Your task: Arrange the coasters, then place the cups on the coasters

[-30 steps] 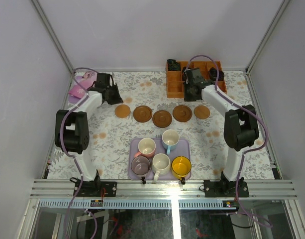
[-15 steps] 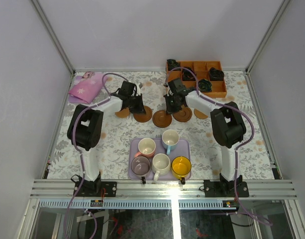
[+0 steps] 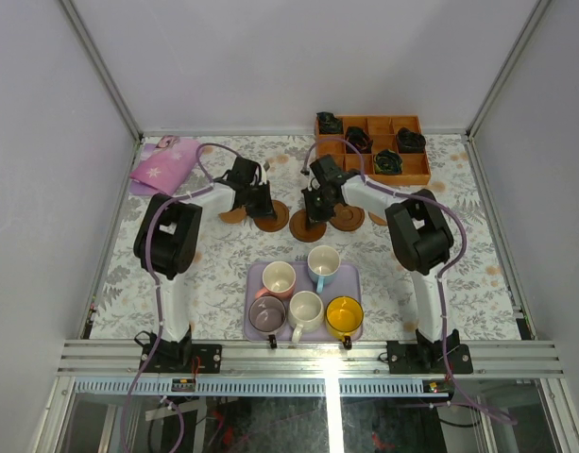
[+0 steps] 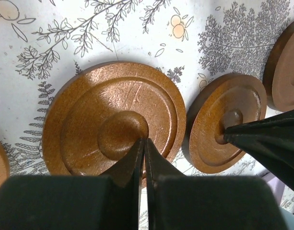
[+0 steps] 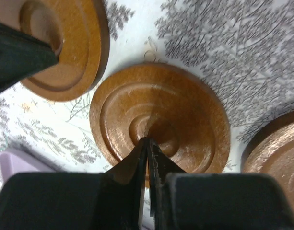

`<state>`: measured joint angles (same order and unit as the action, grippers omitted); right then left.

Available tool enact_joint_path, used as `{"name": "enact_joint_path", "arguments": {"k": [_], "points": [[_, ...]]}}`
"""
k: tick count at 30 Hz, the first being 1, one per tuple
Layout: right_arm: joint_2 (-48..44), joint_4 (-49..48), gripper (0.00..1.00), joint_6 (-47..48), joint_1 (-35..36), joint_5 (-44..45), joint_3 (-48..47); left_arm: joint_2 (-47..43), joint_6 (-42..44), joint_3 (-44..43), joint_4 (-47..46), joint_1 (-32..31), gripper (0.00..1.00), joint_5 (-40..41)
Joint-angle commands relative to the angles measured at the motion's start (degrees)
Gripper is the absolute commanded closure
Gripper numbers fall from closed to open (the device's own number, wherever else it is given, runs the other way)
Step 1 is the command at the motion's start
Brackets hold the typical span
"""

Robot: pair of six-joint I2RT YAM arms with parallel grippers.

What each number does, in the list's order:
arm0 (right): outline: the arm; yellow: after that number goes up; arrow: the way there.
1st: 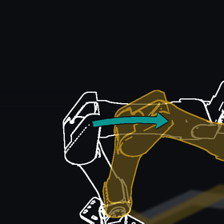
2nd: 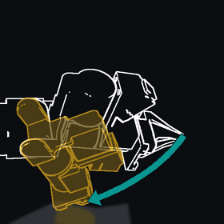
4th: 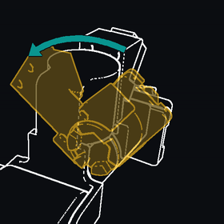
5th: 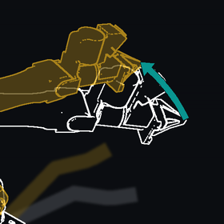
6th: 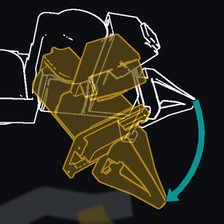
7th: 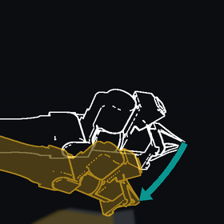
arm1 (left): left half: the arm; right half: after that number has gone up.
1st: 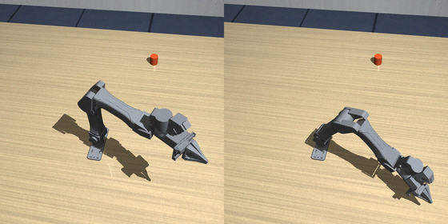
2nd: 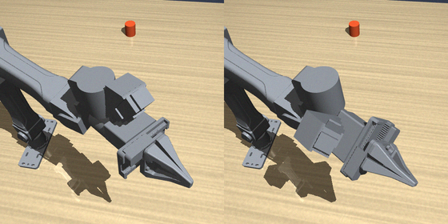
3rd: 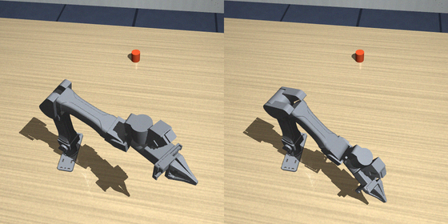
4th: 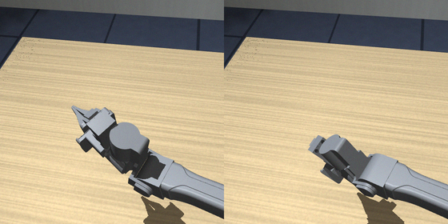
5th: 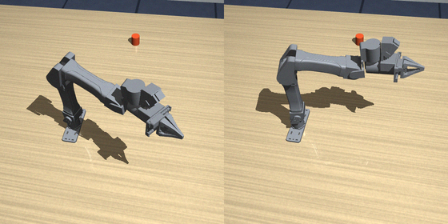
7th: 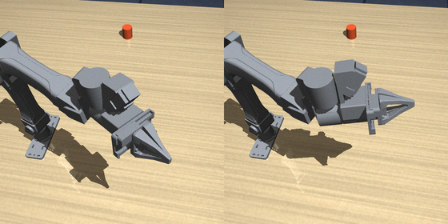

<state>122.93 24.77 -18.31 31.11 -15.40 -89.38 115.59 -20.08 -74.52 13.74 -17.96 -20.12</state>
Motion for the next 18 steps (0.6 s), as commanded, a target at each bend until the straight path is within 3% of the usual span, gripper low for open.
{"name": "enact_joint_path", "arguments": {"k": [1,18], "points": [[2.61,1.56,0.92,0.43,0.35,-0.37,-4.14,1.63,-0.74,-1.82,-1.61,0.26,1.00,2.95],[8.50,3.59,0.94,-0.40,0.00,11.01,-14.78,2.81,-0.31,-3.58,0.66,2.03,1.00,3.60]]}}
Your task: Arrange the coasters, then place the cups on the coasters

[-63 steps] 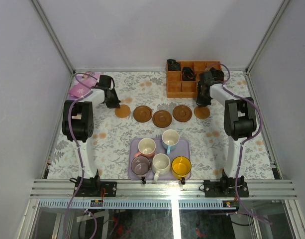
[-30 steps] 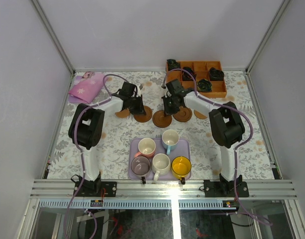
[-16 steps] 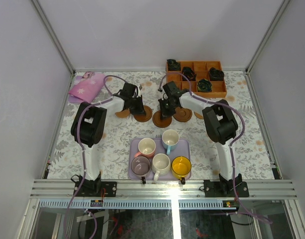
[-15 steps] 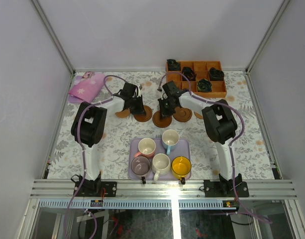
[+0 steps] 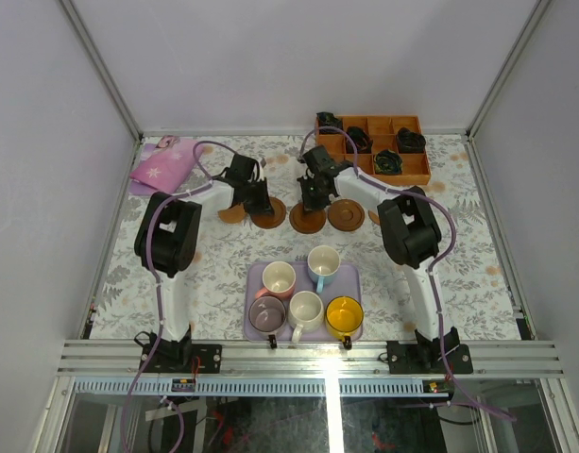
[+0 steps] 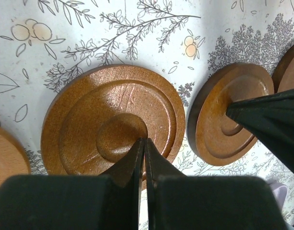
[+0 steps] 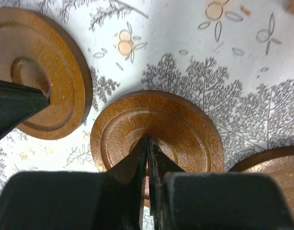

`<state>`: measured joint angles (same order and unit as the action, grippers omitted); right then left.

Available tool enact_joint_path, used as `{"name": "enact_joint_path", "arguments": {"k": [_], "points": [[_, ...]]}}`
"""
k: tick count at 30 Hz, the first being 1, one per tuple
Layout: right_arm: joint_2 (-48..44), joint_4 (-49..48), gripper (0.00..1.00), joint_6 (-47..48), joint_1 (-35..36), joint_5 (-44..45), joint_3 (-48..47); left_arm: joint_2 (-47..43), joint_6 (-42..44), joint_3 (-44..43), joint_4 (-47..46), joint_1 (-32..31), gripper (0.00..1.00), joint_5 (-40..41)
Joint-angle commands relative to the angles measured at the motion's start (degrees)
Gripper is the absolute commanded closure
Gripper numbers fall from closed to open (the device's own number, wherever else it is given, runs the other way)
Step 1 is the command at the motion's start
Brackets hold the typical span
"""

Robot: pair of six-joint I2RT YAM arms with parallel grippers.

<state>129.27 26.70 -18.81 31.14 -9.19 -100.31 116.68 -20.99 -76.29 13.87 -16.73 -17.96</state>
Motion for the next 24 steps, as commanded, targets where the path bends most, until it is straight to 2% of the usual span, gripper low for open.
{"name": "enact_joint_path", "arguments": {"k": [1,16,24], "points": [[2.67,2.02,0.94,0.11,-0.02,4.75,-4.58,1.85,0.71,-2.05,0.54,0.87,1.00,1.13],[1.51,1.73,0.94,0.83,-0.10,5.85,-5.70,3.59,0.53,-4.30,0.45,0.76,1.00,-2.74],[3.54,3.02,0.94,1.84,-0.28,7.38,-10.32,3.18,0.85,-3.95,0.46,0.69,1.00,-3.40]]}}
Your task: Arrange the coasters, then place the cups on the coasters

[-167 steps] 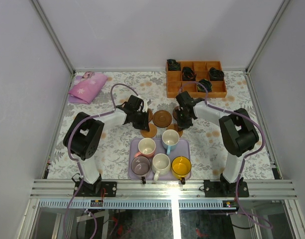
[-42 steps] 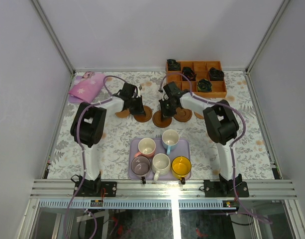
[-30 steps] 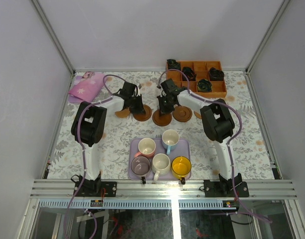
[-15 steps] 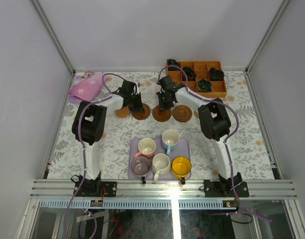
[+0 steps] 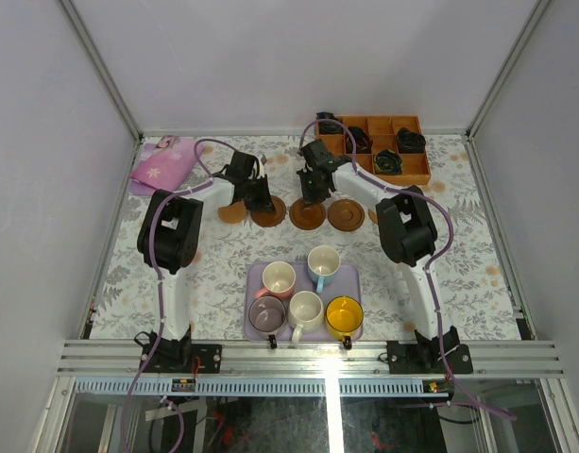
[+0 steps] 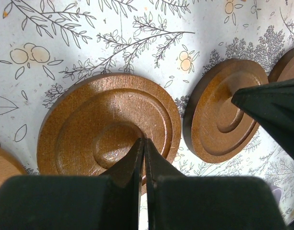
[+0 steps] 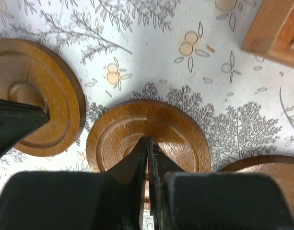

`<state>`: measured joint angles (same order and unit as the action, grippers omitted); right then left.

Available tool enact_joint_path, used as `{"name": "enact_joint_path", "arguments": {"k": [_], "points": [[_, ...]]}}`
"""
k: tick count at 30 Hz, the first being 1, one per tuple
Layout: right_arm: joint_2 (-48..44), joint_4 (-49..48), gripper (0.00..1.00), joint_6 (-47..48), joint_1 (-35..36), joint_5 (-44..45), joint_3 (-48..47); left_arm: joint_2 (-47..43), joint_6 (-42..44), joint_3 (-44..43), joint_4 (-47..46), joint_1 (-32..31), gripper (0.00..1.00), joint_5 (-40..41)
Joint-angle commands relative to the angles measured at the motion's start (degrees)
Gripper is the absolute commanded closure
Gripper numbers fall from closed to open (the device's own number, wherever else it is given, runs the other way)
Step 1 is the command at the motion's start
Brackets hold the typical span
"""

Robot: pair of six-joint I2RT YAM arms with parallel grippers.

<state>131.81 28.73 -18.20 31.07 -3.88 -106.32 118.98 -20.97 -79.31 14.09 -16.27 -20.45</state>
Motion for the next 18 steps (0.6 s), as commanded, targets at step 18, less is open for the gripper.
{"name": "enact_joint_path", "arguments": {"k": [18], "points": [[-13.77,-2.30,0.94,2.28,-2.92,9.84,6.22,-4.30,1.52,-4.48,-1.19,0.19,0.96,-3.23]]}}
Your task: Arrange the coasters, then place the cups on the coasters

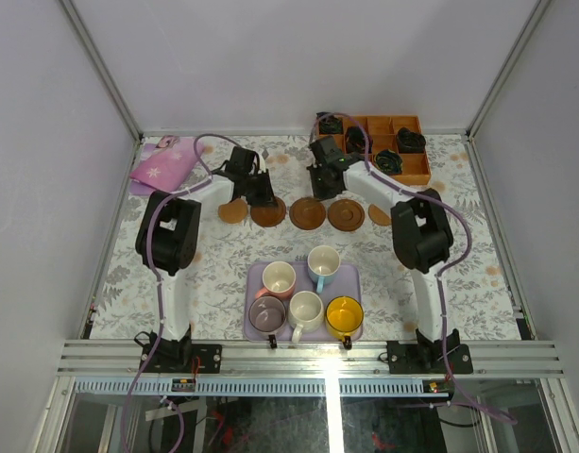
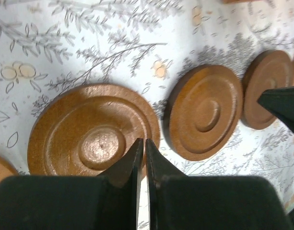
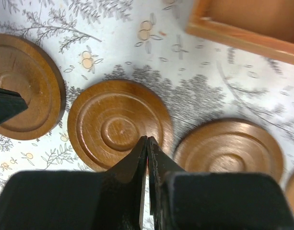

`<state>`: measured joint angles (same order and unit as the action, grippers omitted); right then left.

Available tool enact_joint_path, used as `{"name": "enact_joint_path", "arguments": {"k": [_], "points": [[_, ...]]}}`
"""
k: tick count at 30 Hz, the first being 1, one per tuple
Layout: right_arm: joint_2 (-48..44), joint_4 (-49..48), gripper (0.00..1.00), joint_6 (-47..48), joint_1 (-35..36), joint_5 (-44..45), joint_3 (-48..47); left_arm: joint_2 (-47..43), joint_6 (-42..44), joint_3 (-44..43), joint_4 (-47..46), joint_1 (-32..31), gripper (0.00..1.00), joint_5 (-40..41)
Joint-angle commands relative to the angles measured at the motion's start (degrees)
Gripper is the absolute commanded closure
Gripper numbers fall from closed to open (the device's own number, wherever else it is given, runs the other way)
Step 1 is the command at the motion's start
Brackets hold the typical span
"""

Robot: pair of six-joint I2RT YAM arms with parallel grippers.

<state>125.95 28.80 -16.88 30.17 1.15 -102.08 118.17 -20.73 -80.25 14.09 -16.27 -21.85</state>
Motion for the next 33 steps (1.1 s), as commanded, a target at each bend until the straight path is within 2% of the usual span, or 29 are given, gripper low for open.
{"name": "enact_joint_path", "arguments": {"k": [1,9,15,33], "points": [[-8.65,-2.15,0.95,0.97,-2.64,5.39,3.16,-3.70,1.21,-4.00,-0.98,0.19,0.94,-2.02],[-12.69,-2.87,0.96,-0.16,-6.19,6.27,13.20,-8.04,-0.61,-1.07,-4.63,0.51,0.82,-1.94],[-11.89,-2.82,0.97,-0.23,-6.47,6.21,15.26,-11.15,-1.95,3.24,-7.57,1.69,0.74,-0.75],[-7.56,-3.67,0.97,-1.35,-7.64,3.44,15.85,-10.67,-2.92,4.55,-7.25,3.29,0.72,0.14]]}}
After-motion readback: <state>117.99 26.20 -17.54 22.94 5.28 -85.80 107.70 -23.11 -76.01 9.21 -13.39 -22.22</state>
